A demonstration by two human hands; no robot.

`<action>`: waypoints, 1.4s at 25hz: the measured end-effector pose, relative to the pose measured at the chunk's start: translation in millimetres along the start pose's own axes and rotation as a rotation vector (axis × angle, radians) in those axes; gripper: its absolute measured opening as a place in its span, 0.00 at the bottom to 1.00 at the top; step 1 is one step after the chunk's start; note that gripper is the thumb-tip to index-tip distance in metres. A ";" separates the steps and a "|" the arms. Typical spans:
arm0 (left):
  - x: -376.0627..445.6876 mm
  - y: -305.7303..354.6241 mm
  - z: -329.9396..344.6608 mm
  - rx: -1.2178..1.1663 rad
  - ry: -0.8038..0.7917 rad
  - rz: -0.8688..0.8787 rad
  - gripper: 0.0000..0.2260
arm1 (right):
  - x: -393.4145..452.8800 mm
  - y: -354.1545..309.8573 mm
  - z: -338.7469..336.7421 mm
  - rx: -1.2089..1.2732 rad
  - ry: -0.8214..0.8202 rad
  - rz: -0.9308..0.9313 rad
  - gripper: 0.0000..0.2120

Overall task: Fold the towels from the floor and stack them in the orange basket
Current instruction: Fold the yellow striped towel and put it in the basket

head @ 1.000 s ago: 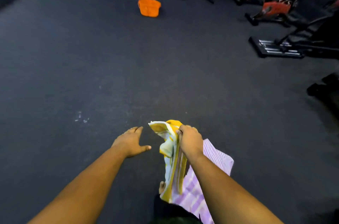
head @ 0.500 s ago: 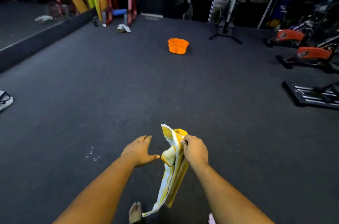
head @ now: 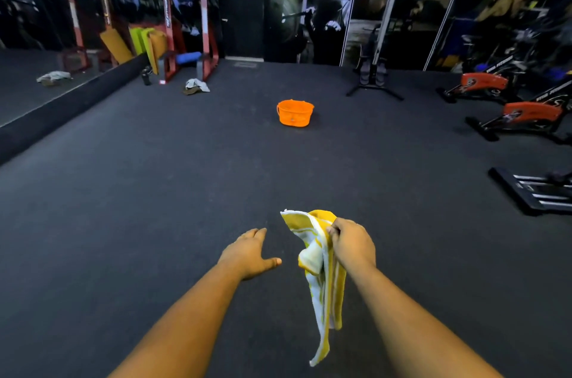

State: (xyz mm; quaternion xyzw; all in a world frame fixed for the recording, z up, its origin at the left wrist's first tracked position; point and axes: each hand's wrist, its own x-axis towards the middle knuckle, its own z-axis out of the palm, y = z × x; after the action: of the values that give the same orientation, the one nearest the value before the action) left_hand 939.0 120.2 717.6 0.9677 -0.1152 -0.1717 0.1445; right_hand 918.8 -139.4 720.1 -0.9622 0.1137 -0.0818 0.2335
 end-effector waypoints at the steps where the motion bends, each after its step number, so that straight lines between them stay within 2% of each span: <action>1: 24.2 -0.7 -10.4 0.010 -0.001 0.003 0.45 | 25.2 -1.0 1.1 0.003 0.008 -0.002 0.13; 7: 209.0 7.6 -64.1 -0.003 0.053 -0.007 0.45 | 214.3 5.8 28.6 -0.008 0.003 -0.070 0.13; 15: 411.4 15.1 -144.7 -0.071 0.066 -0.035 0.46 | 442.3 -14.2 46.9 -0.010 -0.048 -0.135 0.13; 21: 592.6 -21.5 -197.0 -0.084 0.090 -0.002 0.46 | 619.7 -44.7 98.7 -0.028 -0.032 -0.116 0.14; 28: 791.3 -68.7 -303.8 -0.053 0.034 0.024 0.46 | 823.4 -93.2 123.3 -0.021 0.022 -0.043 0.14; 35: 1002.2 -82.0 -372.9 -0.062 0.040 0.044 0.46 | 1040.0 -98.4 166.2 0.019 0.094 -0.043 0.14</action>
State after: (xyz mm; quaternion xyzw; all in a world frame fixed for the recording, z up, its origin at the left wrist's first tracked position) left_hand 2006.0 13.0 727.2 0.9632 -0.1280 -0.1528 0.1803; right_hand 1970.8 -249.9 728.8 -0.9573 0.1028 -0.1329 0.2353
